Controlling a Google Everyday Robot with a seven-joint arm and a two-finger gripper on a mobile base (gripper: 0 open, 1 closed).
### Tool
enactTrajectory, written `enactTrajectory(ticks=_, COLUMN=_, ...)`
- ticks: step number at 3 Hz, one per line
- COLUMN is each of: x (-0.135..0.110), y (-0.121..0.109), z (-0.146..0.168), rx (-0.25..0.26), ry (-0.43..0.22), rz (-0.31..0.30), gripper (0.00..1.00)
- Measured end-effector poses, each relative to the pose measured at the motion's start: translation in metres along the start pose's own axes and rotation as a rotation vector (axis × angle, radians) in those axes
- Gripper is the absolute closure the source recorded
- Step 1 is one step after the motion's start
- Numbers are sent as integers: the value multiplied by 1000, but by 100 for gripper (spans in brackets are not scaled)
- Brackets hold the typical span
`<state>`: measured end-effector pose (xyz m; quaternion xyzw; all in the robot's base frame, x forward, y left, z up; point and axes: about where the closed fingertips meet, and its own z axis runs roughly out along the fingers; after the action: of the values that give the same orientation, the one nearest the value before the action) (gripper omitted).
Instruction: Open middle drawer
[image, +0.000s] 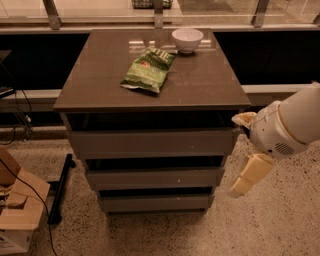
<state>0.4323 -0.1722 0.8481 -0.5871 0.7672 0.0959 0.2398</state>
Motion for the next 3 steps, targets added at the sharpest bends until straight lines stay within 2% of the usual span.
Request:
enactTrajectory(ticks=1, x=16, y=-15, z=52, rx=-68, ry=-77, rz=40, gripper=0)
enactTrajectory(ticks=2, x=16, y=-15, z=52, rx=-66, ry=-78, rz=43, gripper=0)
enactTrajectory(ticks=3, x=21, y=-16, z=64, rx=-10, ry=-104, rz=111, gripper=0)
